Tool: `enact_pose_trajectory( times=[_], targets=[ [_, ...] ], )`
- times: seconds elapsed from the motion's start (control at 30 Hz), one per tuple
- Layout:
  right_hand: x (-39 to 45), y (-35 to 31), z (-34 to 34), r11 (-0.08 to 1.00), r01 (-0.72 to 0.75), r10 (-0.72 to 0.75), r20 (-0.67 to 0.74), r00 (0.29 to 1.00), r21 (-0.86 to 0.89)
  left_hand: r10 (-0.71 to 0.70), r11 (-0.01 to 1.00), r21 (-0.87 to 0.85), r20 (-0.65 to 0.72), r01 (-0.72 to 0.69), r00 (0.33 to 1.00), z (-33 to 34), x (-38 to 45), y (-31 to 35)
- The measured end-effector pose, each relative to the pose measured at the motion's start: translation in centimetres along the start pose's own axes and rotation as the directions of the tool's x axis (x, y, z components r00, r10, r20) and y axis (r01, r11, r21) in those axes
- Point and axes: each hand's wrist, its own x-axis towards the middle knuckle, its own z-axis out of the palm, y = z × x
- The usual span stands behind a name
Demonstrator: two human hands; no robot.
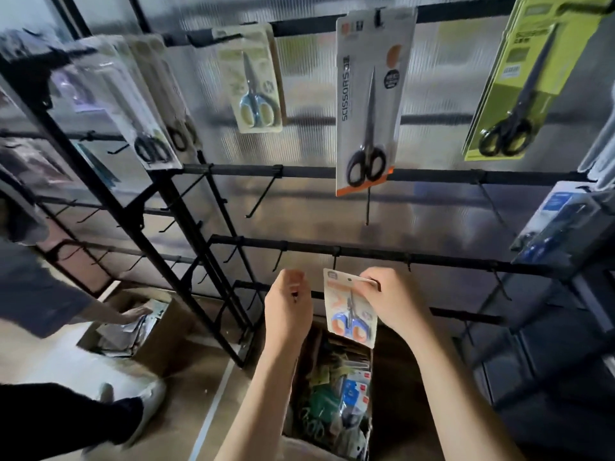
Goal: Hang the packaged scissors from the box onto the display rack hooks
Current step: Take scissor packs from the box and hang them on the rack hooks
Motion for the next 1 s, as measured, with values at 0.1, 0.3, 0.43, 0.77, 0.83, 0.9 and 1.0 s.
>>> enact_pose_trajectory(
  times=[0.1, 0.3, 0.43, 0.77, 0.83, 0.9, 1.0],
  targets=[
    [0.2, -0.7, 0.2, 0.999, 0.021, -0.02, -0.021, 1.0, 0.044, -0.004, 1.0, 0.004, -0.004, 0.004, 1.0, -0.3, 0.1, -0.3],
    [4.0, -4.9, -1.8, 0.984, 0.158, -0.15, -0.097, 0.984, 0.079, -0.049, 0.999, -0.008, -0.147, 0.049, 0.988, -2.3, 2.2, -0.1],
    [7.7, -9.3, -3.3, 0.925, 0.365, -0.343, -0.185, 0.921, 0.107, 0.046, 0.994, 0.109, -0.29, -0.014, 0.956, -5.6, 3.8, 0.4],
    [14.1, -20.5, -4.4, 0.718, 0.643, -0.499, -0.446, 0.743, 0.268, 0.084, 0.99, 0.134, -0.349, -0.039, 0.933, -12.6, 9.1, 2.0],
    [15.5, -22.5, -4.8, 0.695, 0.661, -0.471, -0.515, 0.716, 0.283, 0.097, 0.99, 0.126, -0.336, -0.057, 0.937, -13.8, 10.9, 2.1],
    [16.8, -24.0, -5.2, 0.681, 0.672, -0.424, -0.591, 0.686, 0.292, 0.107, 0.992, 0.1, -0.315, -0.079, 0.943, -14.9, 12.7, 1.9],
    [18.5, -25.5, -5.5, 0.666, 0.68, -0.353, -0.674, 0.649, 0.306, 0.137, 0.991, 0.054, -0.309, -0.126, 0.941, -16.0, 15.5, 1.8]
  ],
)
